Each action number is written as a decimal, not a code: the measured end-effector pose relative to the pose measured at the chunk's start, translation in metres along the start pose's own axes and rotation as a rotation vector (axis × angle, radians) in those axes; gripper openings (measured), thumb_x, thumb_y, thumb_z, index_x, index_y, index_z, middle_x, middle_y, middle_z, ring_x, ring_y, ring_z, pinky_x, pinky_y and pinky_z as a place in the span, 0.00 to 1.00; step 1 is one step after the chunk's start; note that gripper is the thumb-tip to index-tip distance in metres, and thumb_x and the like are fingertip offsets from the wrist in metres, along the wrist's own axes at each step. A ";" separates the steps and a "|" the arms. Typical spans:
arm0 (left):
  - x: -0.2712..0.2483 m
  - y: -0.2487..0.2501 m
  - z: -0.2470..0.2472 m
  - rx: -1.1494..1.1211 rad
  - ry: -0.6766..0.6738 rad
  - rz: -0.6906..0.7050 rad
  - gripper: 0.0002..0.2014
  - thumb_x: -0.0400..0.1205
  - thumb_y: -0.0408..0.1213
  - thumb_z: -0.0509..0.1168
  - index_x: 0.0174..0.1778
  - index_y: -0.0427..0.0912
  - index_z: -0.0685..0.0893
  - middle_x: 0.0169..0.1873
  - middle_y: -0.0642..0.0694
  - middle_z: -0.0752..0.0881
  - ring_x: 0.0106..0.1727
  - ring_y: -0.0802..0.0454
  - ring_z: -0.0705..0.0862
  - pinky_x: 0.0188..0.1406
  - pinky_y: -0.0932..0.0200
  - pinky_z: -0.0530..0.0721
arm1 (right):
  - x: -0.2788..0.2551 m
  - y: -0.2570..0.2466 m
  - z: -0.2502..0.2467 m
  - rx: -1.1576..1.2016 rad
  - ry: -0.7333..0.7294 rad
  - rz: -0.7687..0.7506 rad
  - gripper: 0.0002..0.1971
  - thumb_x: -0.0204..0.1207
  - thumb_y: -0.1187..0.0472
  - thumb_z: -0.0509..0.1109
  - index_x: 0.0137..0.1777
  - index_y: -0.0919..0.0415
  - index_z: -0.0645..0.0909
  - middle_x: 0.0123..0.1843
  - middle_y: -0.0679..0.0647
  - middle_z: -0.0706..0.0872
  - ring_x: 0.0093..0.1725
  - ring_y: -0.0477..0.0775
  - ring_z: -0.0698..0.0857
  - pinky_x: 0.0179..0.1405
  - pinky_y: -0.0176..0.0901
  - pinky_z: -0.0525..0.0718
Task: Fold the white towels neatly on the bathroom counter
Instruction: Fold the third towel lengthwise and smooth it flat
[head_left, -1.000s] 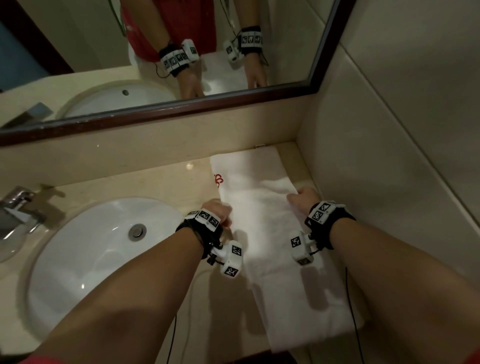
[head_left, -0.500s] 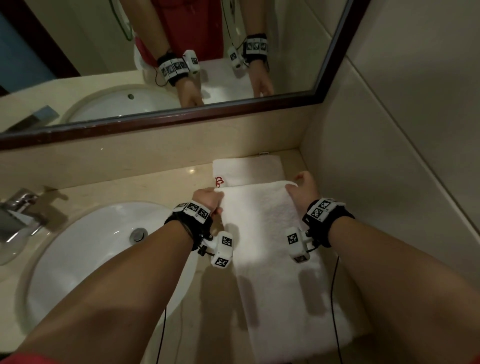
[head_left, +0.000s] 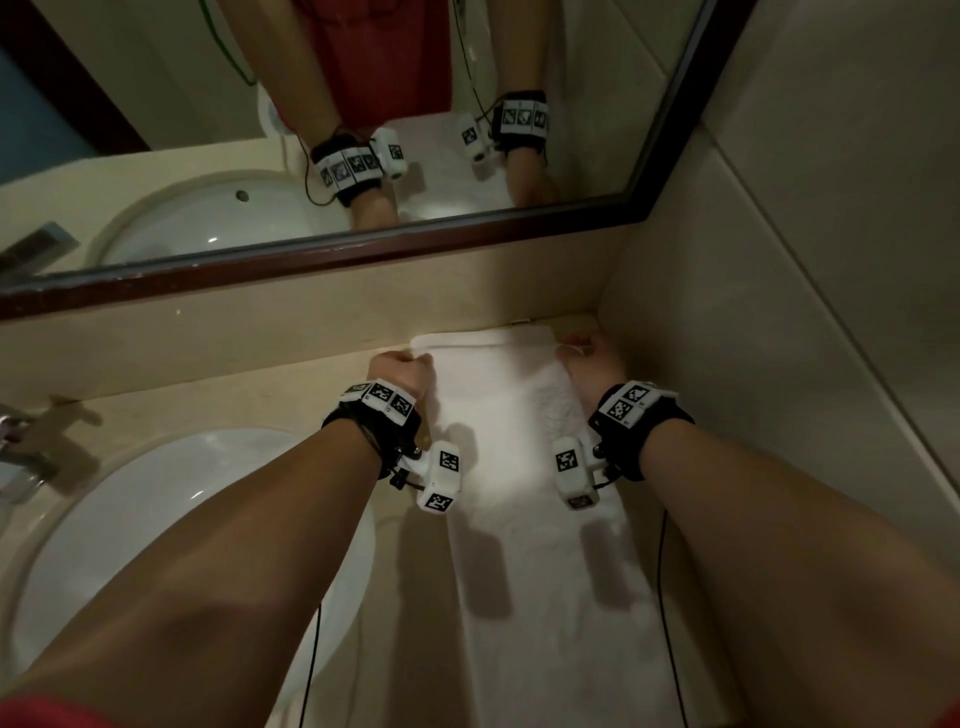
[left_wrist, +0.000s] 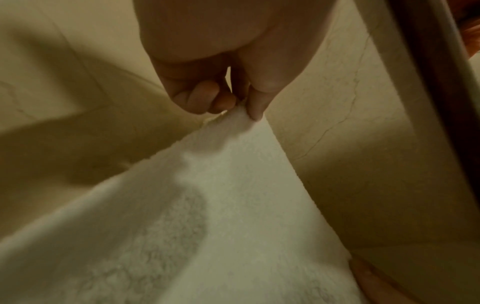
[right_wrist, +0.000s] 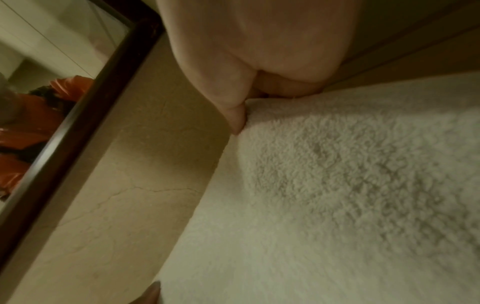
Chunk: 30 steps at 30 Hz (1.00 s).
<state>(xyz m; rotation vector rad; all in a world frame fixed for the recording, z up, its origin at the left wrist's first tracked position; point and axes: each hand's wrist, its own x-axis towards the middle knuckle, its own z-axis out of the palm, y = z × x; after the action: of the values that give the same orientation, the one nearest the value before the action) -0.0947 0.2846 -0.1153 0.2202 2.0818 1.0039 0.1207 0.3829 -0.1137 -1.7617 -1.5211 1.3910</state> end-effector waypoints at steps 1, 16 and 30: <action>0.001 0.002 0.001 0.002 0.008 0.009 0.13 0.79 0.43 0.71 0.57 0.42 0.84 0.54 0.38 0.88 0.55 0.37 0.87 0.64 0.47 0.84 | 0.004 -0.001 0.002 -0.018 -0.010 0.013 0.12 0.79 0.62 0.66 0.62 0.58 0.80 0.53 0.53 0.82 0.52 0.56 0.80 0.56 0.47 0.80; 0.015 0.002 0.015 0.524 0.088 0.138 0.16 0.82 0.42 0.63 0.55 0.34 0.87 0.52 0.35 0.88 0.56 0.38 0.86 0.48 0.54 0.81 | 0.031 0.009 0.022 -0.193 -0.097 -0.049 0.21 0.78 0.70 0.60 0.69 0.56 0.77 0.66 0.56 0.82 0.53 0.56 0.82 0.44 0.40 0.77; -0.011 -0.005 -0.003 0.379 0.023 0.094 0.25 0.83 0.52 0.64 0.66 0.35 0.79 0.62 0.36 0.84 0.62 0.37 0.83 0.55 0.55 0.76 | -0.009 0.010 0.005 -0.195 -0.121 -0.094 0.30 0.74 0.73 0.66 0.77 0.57 0.71 0.68 0.57 0.80 0.58 0.53 0.82 0.50 0.38 0.80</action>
<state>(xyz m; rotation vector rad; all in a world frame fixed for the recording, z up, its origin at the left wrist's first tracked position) -0.0888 0.2745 -0.1109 0.5043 2.2880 0.6579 0.1217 0.3704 -0.1202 -1.7181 -1.8352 1.3645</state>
